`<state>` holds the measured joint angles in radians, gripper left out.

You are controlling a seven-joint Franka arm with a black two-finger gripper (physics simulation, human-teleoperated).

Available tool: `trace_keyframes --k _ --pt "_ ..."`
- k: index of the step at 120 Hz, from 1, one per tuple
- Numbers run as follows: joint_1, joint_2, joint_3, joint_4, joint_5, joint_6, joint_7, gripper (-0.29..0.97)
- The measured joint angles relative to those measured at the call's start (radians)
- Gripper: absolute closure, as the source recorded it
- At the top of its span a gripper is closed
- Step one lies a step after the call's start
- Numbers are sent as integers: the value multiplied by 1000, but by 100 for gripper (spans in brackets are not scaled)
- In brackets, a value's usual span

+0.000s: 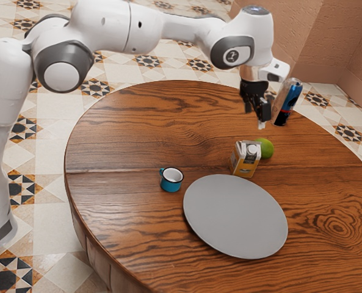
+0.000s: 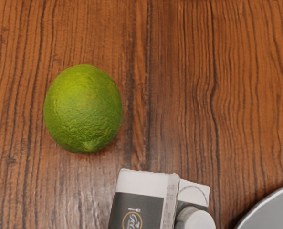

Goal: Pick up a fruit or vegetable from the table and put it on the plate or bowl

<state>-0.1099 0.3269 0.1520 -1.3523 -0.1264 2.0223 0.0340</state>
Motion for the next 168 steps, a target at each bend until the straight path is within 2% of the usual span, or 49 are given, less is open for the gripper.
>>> trace_keyframes --k 13,36,61,100,168 --pt "22 3 35 -15 -40 29 44 1" --pt "31 -29 62 -133 -110 82 105 1" --pt "52 -9 86 -147 -161 118 154 1" --pt "53 123 52 -14 -177 177 207 2" --pt "88 187 3 -4 -209 256 251 2"
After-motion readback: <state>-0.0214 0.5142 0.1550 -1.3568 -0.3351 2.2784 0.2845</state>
